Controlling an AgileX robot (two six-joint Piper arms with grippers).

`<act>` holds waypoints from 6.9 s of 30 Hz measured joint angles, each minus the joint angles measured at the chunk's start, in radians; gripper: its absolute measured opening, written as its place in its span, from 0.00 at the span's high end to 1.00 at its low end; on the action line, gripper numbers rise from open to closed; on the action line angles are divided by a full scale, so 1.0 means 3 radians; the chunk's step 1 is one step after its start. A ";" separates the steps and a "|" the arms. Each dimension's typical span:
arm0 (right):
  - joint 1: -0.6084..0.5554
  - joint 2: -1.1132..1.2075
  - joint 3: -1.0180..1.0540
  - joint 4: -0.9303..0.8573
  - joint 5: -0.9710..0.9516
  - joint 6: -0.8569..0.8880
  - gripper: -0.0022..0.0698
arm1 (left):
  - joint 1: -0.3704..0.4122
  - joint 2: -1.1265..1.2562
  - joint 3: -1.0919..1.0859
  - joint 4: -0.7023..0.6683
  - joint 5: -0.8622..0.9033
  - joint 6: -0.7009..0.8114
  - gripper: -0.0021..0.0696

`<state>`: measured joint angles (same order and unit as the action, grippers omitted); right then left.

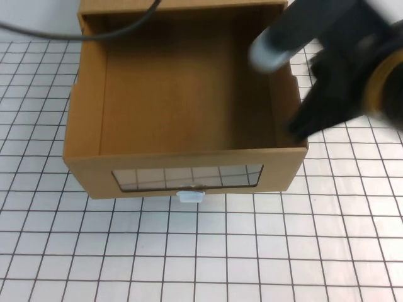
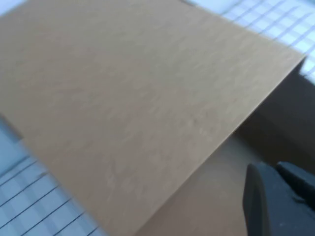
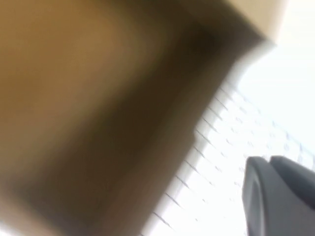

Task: Open the shoe box
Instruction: 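Pull the top drawer of the cardboard box fully open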

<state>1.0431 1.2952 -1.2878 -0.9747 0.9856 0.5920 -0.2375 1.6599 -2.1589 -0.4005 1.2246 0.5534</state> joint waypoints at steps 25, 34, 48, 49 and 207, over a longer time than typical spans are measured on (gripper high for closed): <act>-0.3214 -0.1605 0.1736 0.4175 -0.1938 -0.2363 0.99 | 0.0000 -0.4443 0.5487 0.0432 -0.3010 -0.0064 0.97; -0.3214 -0.2822 0.2955 0.4344 -0.2623 -0.2376 0.99 | 0.0000 -0.5082 0.6679 -0.0131 -0.3411 -0.0093 0.97; -0.3214 -0.3399 0.3372 0.4484 -0.2752 -0.2376 0.99 | 0.0000 -0.5088 0.7285 -0.0363 -0.3860 -0.0094 0.97; -0.3214 -0.3399 0.3372 0.4486 -0.2752 -0.2376 0.99 | 0.0000 -0.5088 0.7285 -0.0363 -0.3860 -0.0094 0.97; -0.3448 -0.4348 0.4372 0.3645 -0.2096 -0.2376 0.99 | 0.0455 -0.5571 0.7285 0.1550 -0.2774 -0.1740 0.97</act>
<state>0.0087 -0.0091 0.0240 0.1187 0.3569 -0.1207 -0.1009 -0.0113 0.0267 0.0644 0.3925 0.0314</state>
